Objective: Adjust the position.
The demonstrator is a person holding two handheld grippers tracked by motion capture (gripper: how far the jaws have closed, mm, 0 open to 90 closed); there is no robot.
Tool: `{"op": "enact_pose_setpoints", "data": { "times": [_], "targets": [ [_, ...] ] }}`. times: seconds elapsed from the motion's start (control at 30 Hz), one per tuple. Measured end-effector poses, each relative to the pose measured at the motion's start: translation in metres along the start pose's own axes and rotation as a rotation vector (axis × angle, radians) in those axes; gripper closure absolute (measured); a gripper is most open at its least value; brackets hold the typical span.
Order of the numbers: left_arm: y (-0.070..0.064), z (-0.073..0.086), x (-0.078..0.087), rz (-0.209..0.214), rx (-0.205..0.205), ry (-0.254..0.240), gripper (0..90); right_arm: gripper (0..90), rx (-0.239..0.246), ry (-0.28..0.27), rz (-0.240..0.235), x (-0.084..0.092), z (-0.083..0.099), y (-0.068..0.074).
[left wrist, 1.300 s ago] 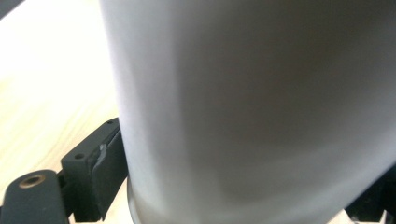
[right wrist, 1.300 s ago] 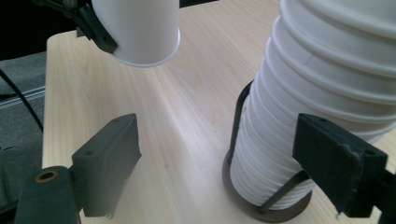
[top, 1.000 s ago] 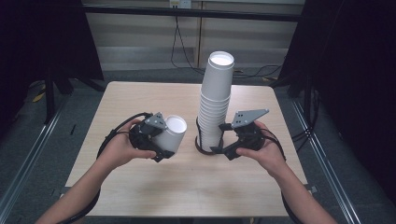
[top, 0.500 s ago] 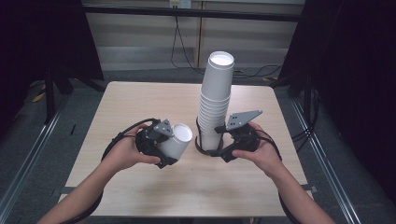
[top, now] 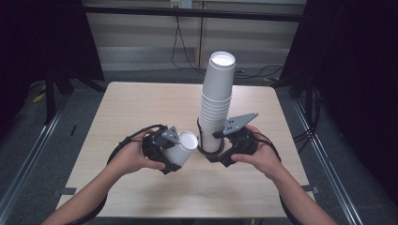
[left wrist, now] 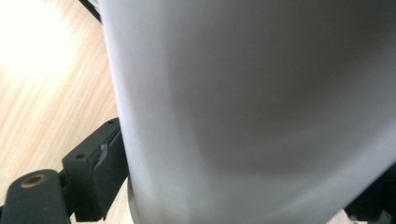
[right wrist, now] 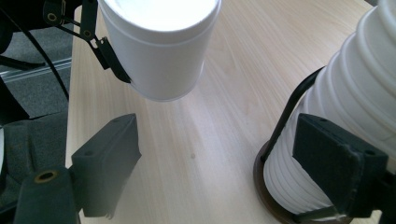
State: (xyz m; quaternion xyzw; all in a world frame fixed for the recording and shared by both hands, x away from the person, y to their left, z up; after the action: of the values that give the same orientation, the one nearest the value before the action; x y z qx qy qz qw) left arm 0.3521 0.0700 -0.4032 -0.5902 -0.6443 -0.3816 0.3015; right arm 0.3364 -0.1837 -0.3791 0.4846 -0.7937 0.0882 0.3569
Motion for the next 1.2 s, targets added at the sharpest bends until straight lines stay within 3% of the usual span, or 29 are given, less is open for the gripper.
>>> {"op": "enact_pose_setpoints", "data": {
  "times": [0.2, 0.37, 0.7, 1.2],
  "targets": [
    [-0.004, -0.003, -0.006, 0.029, -0.019, 0.025, 12.2, 14.1, 0.008, 0.017, -0.026, -0.005, -0.001, 0.003],
    [-0.005, -0.005, -0.009, 0.035, -0.019, 0.051, 12.4, 14.1, 0.021, 0.037, -0.041, -0.009, -0.002, 0.006],
    [-0.007, -0.01, -0.009, 0.049, -0.059, 0.103, 12.4, 14.3, 0.04, 0.094, -0.057, -0.013, -0.004, 0.01],
    [-0.01, -0.018, -0.016, 0.072, -0.076, 0.12, 12.4, 14.4, 0.06, 0.168, -0.079, -0.016, -0.011, 0.016]
  ]
}}
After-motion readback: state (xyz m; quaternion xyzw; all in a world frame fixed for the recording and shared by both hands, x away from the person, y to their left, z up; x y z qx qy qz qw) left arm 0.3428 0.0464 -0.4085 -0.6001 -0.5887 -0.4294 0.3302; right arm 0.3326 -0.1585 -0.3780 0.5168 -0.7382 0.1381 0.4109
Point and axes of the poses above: each handheld gripper's, and its own axes: x roughly backward along the jaws, z roughly out of its underside, y roughly to its left, the point moved 1 cm from there along -x, roughly forward along the jaws, and after that the axes turned 14 degrees about -x, right-handed, at the moved point
